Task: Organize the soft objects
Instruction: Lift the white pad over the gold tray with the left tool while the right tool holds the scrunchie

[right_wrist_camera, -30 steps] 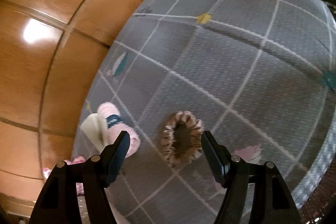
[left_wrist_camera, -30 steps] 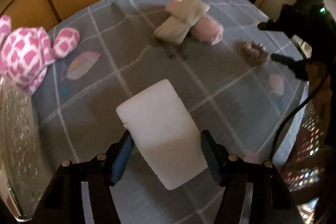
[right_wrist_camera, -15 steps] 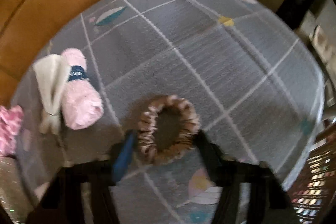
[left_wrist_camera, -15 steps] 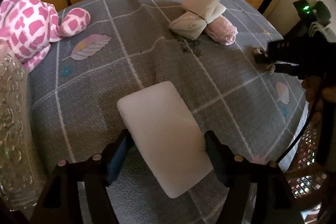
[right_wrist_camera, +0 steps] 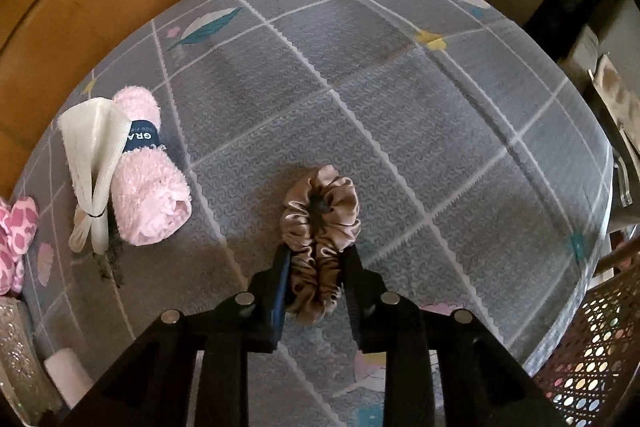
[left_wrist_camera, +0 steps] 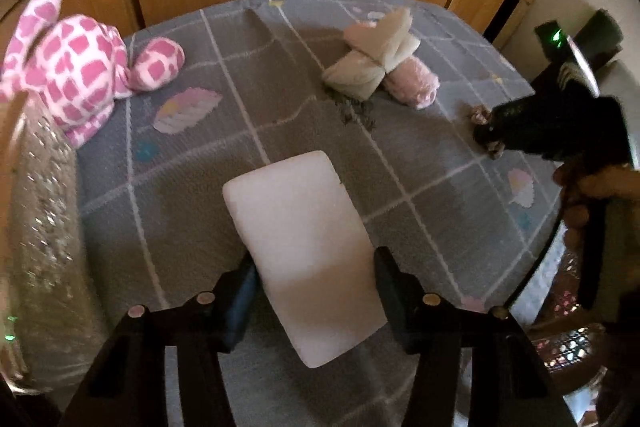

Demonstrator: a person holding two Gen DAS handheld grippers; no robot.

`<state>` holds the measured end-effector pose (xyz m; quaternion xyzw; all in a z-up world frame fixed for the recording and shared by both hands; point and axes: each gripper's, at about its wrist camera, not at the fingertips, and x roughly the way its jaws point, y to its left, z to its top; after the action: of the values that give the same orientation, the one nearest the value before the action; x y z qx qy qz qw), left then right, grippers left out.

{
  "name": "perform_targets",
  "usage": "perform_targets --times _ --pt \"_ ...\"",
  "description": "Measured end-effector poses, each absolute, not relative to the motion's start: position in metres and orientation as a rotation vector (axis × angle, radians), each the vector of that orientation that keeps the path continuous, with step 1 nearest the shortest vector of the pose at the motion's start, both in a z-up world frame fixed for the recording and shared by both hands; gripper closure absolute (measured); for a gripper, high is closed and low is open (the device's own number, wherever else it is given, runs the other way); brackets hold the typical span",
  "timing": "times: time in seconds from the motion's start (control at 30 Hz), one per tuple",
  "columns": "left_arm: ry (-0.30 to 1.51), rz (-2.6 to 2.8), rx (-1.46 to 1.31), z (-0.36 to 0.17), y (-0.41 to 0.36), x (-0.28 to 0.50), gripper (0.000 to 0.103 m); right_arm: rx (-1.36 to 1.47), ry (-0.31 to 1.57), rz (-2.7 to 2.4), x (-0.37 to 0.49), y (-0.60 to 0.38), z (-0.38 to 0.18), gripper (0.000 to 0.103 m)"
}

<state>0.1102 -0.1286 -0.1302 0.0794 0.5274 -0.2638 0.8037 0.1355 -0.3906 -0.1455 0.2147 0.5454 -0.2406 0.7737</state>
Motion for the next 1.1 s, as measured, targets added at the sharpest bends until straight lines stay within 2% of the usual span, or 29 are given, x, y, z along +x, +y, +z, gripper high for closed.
perform_targets --times 0.37,0.63,1.1 --pt "1.04 -0.537 0.15 -0.076 -0.115 0.144 0.047 0.465 1.167 -0.506 0.131 -0.387 -0.142 0.08" --pt "0.973 -0.456 0.112 -0.031 -0.1 0.197 0.047 0.468 1.159 -0.472 0.13 -0.391 -0.143 0.08" --pt "0.908 -0.117 -0.085 0.017 0.055 0.272 0.047 0.435 1.166 -0.452 0.131 -0.391 -0.141 0.08"
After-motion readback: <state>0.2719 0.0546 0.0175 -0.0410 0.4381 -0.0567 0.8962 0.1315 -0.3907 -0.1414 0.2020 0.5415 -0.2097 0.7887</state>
